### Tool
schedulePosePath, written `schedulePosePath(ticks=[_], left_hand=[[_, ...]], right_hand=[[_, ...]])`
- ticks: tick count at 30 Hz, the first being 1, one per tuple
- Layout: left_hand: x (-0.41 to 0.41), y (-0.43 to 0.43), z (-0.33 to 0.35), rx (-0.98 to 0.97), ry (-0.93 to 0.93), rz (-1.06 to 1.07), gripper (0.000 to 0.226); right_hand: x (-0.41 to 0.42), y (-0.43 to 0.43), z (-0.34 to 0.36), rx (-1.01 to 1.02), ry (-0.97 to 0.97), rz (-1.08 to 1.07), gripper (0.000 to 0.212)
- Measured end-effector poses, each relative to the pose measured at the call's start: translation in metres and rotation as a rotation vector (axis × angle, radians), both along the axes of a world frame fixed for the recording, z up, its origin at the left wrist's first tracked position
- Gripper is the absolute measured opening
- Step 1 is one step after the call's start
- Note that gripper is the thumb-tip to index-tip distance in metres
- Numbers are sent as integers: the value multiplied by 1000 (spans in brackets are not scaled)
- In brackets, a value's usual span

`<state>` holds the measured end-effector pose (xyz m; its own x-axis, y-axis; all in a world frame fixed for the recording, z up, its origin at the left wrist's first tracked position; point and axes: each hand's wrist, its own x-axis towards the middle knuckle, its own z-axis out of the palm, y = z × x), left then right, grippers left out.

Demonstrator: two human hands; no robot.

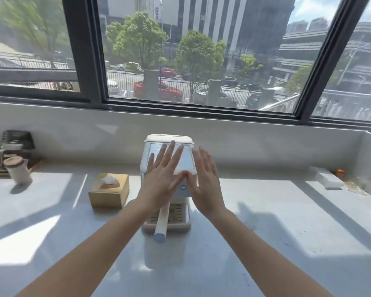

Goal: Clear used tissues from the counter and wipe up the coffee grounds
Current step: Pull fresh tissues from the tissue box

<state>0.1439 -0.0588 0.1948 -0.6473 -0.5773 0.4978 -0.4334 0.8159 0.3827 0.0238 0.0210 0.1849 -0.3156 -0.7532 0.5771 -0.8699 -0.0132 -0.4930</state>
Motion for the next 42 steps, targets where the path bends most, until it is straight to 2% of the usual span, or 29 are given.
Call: schedulePosePath(ticks=[3,6,12,17,21,24,26,29,31,34,37,40,42], left_hand=[[40,-54,-2,4,1,71,60],[75,-101,-17,30,10,126,60],[125,-196,-62,168,-55,256,61],[141,-245,-103,241,-169,302,63],[144,-276,-134,289,-325,304,63],[141,-295,-149,285,-376,252,54],[137,-303,-158,327,-341,180,42],[135,-307,-171,410,-198,68,34],[136,-307,-180,461,-75,96,32],[136,-314,-189,477,-19,204,15],[137,-320,-185,500,61,292,18],[138,-320,-168,642,304,306,24],[135,-317,-150,715,483,276,26]], right_hand=[[40,-59,1,-90,-38,90,52],[75,-112,-10,-80,-88,151,50],[123,-192,-28,-69,-200,127,46],[136,-238,-62,181,-245,172,50],[128,-267,-103,368,-367,89,50],[125,-283,-127,473,-466,31,47],[125,-290,-140,524,-519,37,43],[122,-300,-156,558,-477,26,39],[119,-308,-162,532,-456,-16,33],[117,-317,-166,495,-428,-62,18],[114,-321,-167,453,-495,-85,20],[114,-323,-158,367,-602,-92,21],[118,-325,-142,234,-672,-78,17]])
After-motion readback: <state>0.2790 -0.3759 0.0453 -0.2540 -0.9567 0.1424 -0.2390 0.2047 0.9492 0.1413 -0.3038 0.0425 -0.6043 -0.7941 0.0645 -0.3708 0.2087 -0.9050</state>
